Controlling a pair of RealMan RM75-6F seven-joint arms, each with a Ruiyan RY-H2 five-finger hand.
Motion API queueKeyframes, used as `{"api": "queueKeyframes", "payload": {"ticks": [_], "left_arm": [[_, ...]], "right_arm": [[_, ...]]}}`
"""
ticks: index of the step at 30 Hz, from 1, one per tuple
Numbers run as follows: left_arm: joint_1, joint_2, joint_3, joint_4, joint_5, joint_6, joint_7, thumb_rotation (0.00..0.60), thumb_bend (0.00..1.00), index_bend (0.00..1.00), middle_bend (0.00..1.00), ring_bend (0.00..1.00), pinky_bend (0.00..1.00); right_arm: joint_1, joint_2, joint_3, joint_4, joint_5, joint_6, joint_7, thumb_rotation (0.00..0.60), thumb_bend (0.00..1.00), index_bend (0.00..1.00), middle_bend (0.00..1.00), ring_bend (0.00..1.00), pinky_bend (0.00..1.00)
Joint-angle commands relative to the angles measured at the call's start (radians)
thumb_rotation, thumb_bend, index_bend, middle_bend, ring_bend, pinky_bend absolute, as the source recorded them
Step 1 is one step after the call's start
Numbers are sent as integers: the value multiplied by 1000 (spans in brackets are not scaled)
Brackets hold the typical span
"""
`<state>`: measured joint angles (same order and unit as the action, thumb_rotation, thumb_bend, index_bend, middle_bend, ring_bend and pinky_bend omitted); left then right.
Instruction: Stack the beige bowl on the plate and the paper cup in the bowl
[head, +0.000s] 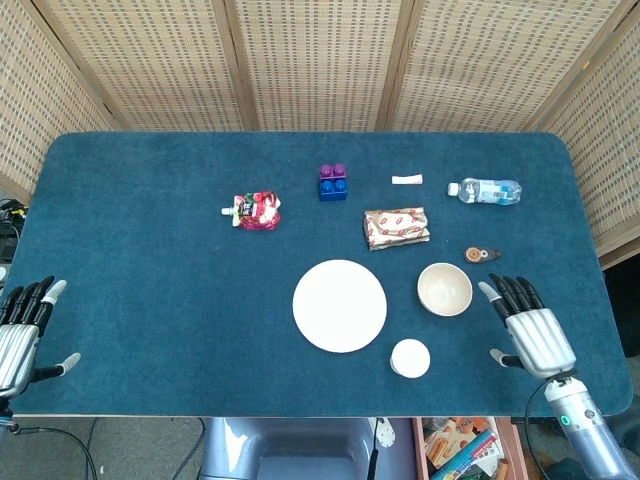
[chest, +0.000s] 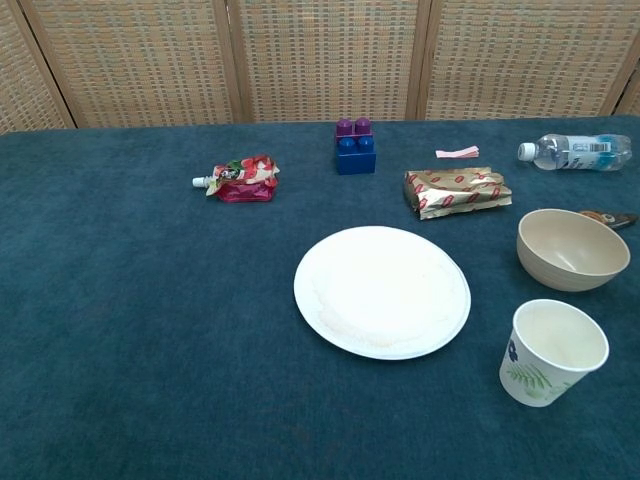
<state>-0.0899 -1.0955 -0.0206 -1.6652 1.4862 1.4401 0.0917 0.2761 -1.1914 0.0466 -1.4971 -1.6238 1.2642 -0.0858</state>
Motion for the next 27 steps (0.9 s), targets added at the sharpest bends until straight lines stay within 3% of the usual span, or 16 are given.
{"api": "queueKeyframes", "payload": {"ticks": [1, 16, 19, 27], "left_arm": [[-1, -2, -5, -4, -12, -4, 6, 600, 0, 0, 0, 0, 0], [-7, -6, -23, 5, -57, -15, 7, 600, 0, 0, 0, 0, 0], [-9, -5, -24, 2, -60, -19, 8, 600, 0, 0, 0, 0, 0], [-12, -2, -27, 5, -74, -27, 6, 600, 0, 0, 0, 0, 0]], "right_arm": [[77, -34, -10, 70, -74, -62, 78, 600, 0, 67, 0, 0, 0], [219, -151, -12, 239, -66, -230, 33, 600, 12, 175, 0, 0, 0], [236, -184, 4, 277, -27, -261, 12, 600, 59, 220, 0, 0, 0], [258, -225, 4, 342, 36, -312, 14, 600, 311, 413, 0, 0, 0]]}}
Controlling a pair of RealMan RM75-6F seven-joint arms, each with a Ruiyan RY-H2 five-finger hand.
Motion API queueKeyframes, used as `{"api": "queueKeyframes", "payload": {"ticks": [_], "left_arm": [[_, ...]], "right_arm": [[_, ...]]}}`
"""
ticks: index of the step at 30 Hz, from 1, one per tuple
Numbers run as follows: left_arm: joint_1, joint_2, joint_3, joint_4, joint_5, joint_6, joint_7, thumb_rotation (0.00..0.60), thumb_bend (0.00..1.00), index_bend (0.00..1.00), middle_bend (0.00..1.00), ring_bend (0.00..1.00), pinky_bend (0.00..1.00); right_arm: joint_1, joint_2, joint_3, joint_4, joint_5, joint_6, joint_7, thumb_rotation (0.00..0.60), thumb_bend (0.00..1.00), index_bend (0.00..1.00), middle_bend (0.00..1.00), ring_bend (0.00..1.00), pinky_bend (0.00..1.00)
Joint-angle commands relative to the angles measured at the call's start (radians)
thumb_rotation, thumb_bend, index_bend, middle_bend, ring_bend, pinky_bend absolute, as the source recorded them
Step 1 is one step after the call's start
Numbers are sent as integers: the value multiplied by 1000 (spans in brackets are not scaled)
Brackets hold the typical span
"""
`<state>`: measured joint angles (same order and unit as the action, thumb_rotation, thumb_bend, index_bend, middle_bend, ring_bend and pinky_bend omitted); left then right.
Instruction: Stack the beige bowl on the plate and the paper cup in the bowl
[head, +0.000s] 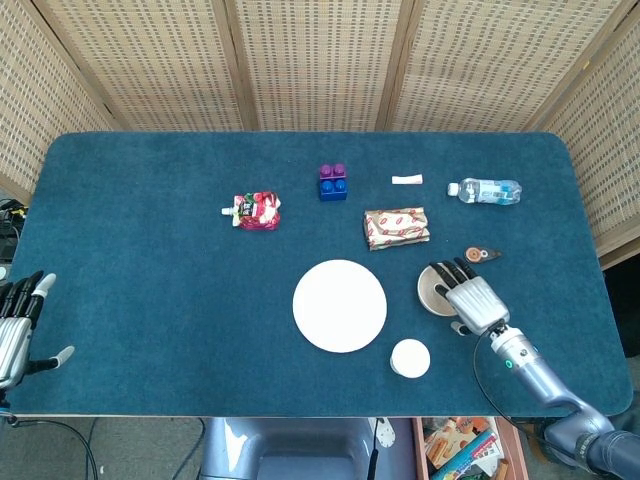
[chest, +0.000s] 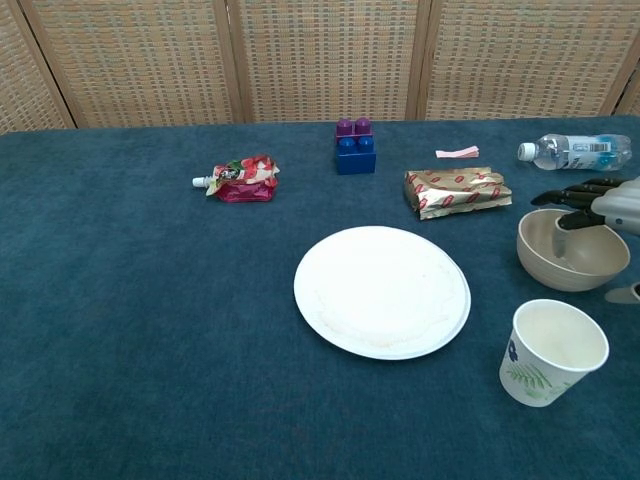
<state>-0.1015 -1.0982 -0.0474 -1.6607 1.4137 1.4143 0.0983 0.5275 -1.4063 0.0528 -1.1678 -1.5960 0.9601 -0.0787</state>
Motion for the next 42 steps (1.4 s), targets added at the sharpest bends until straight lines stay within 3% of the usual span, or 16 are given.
{"api": "queueKeyframes", "payload": {"ticks": [1, 5, 9, 20, 28, 34, 42], "left_arm": [[-1, 0, 0, 1, -2, -2, -1, 600, 0, 0, 0, 0, 0], [-3, 0, 0, 4, -6, -9, -3, 600, 0, 0, 0, 0, 0], [-5, 1, 0, 4, -8, -12, -4, 600, 0, 0, 0, 0, 0], [-10, -1, 1, 6, -15, -23, -3, 600, 0, 0, 0, 0, 0], [-16, -1, -3, 7, -25, -33, -3, 600, 0, 0, 0, 0, 0], [-20, 1, -8, 12, -43, -44, -9, 600, 0, 0, 0, 0, 0], [-24, 3, -14, 16, -59, -54, -14, 600, 0, 0, 0, 0, 0]], "right_arm": [[8, -12, -5, 16, 9, -8, 16, 600, 339, 428, 0, 0, 0], [12, -14, -16, 24, 7, 1, 46, 600, 460, 527, 0, 0, 0], [12, -11, -19, 23, -5, 31, 65, 600, 538, 555, 0, 0, 0], [54, 62, 0, -101, -79, 130, 53, 600, 540, 573, 0, 0, 0], [165, 112, 46, -268, -94, 34, -19, 600, 538, 577, 0, 0, 0], [234, 68, 94, -309, -52, -25, -57, 600, 537, 577, 0, 0, 0], [300, -31, 105, -264, -9, -85, -92, 600, 537, 582, 0, 0, 0]]}}
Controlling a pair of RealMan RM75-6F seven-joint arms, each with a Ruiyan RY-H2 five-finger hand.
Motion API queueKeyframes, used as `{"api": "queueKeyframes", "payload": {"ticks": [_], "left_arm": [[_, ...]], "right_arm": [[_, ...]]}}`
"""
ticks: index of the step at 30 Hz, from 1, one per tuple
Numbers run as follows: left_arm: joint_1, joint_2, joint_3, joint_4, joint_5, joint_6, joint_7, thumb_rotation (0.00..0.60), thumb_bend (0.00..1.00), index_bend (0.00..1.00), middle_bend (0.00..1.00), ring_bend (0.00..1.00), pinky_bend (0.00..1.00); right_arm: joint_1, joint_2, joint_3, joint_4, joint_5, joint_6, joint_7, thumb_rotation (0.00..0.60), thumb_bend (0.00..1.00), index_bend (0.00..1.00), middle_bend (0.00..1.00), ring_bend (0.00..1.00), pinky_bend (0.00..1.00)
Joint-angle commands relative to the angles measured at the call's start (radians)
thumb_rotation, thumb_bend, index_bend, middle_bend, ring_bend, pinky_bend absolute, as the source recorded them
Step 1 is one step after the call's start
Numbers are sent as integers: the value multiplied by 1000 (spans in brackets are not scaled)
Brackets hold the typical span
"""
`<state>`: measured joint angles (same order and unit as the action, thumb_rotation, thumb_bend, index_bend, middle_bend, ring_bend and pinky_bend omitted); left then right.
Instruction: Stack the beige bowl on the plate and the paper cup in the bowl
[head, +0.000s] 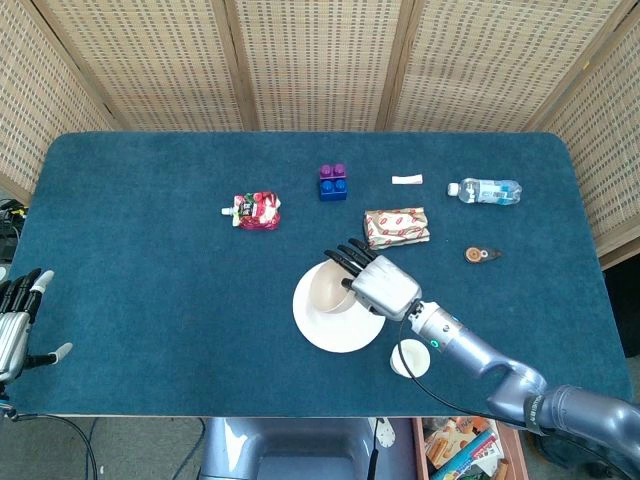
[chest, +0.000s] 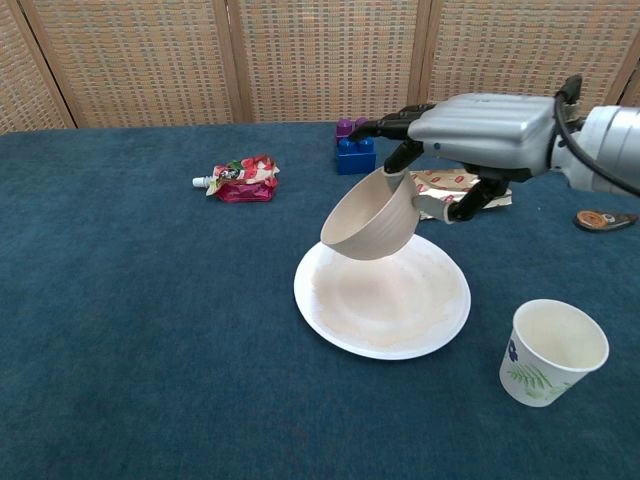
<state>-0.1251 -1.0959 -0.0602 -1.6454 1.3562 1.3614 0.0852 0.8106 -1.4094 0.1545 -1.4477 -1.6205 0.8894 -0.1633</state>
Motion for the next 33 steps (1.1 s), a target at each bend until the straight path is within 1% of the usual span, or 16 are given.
{"api": "queueKeyframes", "payload": {"ticks": [1, 5, 10, 14, 17, 23, 25, 28, 30, 31, 33], "left_arm": [[-1, 0, -1, 1, -3, -2, -2, 600, 0, 0, 0, 0, 0], [-2, -1, 0, 3, -3, -4, 1, 600, 0, 0, 0, 0, 0], [-2, 1, 1, 0, -3, -4, -5, 600, 0, 0, 0, 0, 0], [0, 8, 1, -2, -1, 0, -20, 600, 0, 0, 0, 0, 0], [3, 12, 3, 0, -2, -2, -31, 600, 0, 0, 0, 0, 0], [4, 15, 5, 1, 3, -1, -38, 600, 0, 0, 0, 0, 0], [4, 15, 6, 0, 3, -1, -36, 600, 0, 0, 0, 0, 0], [3, 15, 6, -3, 3, -2, -32, 600, 0, 0, 0, 0, 0], [4, 14, 8, -4, 5, 0, -28, 600, 0, 0, 0, 0, 0], [4, 14, 8, -5, 5, 0, -27, 600, 0, 0, 0, 0, 0], [4, 13, 8, -6, 3, 0, -24, 600, 0, 0, 0, 0, 0]], "right_arm": [[24, -42, 1, 22, 19, -21, -12, 600, 537, 582, 0, 0, 0], [43, -90, -3, 48, 33, -37, -41, 600, 538, 585, 0, 0, 0], [70, -152, 12, 77, 71, -57, -100, 600, 537, 588, 0, 0, 0], [77, -180, 10, 91, 97, -62, -137, 600, 537, 588, 0, 0, 0], [74, -177, -8, 105, 95, -56, -167, 600, 537, 588, 0, 0, 0], [66, -134, -44, 106, 58, -28, -223, 600, 532, 587, 0, 0, 0], [62, -113, -57, 92, 51, -28, -228, 600, 530, 553, 0, 0, 0], [54, -77, -73, 62, 50, -31, -233, 600, 527, 435, 0, 0, 0], [43, -34, -100, 35, 27, -23, -254, 600, 524, 356, 0, 0, 0], [38, -17, -111, 21, 17, -18, -260, 600, 522, 339, 0, 0, 0], [30, 8, -127, 3, -4, -2, -283, 600, 451, 269, 0, 0, 0]]}}
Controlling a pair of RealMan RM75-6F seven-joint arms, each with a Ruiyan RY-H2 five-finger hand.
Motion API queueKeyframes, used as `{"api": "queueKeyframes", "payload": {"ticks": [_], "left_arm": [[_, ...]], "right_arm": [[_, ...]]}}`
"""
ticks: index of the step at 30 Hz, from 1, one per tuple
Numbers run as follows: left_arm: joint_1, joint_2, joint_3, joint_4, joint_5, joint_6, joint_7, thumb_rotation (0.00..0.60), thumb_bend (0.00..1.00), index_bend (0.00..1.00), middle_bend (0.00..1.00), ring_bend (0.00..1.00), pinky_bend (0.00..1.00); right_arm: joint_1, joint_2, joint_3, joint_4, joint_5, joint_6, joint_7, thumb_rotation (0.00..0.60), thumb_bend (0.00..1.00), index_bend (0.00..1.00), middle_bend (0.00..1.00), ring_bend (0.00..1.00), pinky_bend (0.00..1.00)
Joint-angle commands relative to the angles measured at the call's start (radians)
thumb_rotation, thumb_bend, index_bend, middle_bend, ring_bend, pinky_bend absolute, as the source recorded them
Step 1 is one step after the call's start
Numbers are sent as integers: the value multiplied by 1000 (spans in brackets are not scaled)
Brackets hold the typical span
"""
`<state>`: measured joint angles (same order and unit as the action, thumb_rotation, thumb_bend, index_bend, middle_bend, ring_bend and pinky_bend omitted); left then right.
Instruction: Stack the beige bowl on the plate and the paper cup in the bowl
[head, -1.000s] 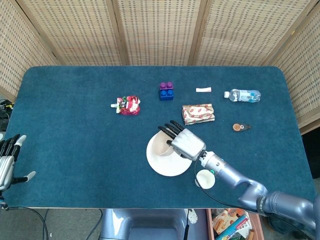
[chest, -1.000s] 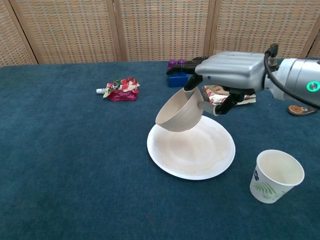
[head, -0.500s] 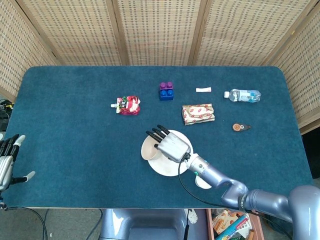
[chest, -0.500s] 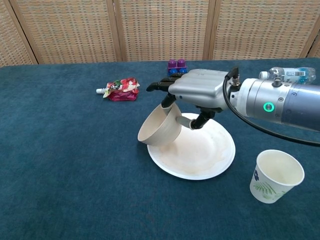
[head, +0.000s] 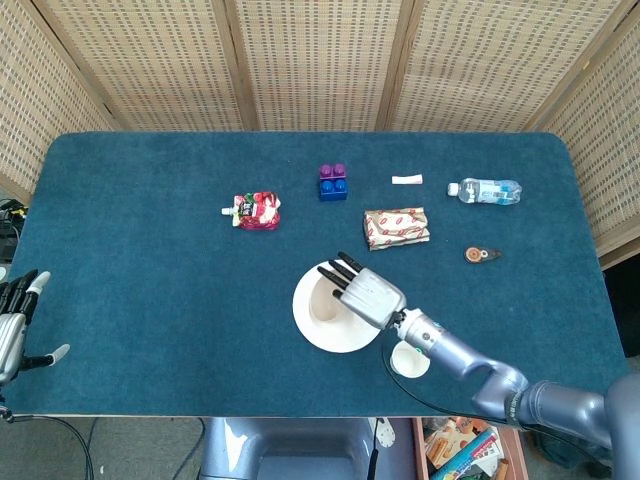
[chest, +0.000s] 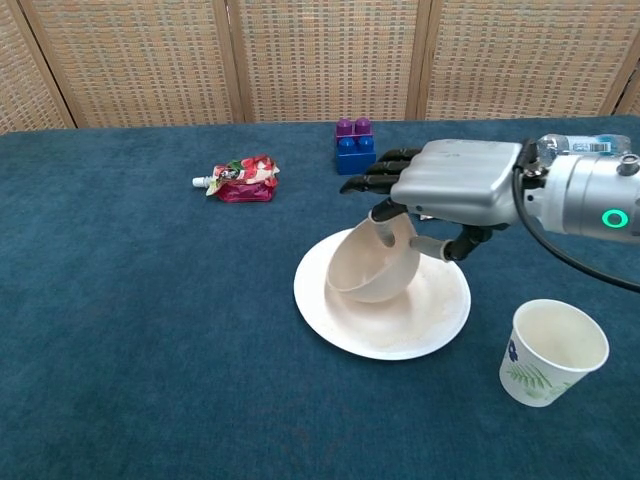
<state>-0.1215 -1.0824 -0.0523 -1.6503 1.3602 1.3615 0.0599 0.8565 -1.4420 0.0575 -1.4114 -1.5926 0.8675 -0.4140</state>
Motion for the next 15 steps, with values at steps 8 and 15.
{"api": "queueKeyframes", "payload": {"ticks": [8, 15], "left_arm": [[-1, -3, 4, -5, 3, -1, 13, 600, 0, 0, 0, 0, 0], [-1, -2, 5, -3, 3, -2, 10, 600, 0, 0, 0, 0, 0]], "right_arm": [[-48, 93, -46, -101, -64, 77, -121, 600, 216, 147, 0, 0, 0], [-79, 173, -44, -195, -87, 144, -111, 600, 215, 147, 0, 0, 0]]}}
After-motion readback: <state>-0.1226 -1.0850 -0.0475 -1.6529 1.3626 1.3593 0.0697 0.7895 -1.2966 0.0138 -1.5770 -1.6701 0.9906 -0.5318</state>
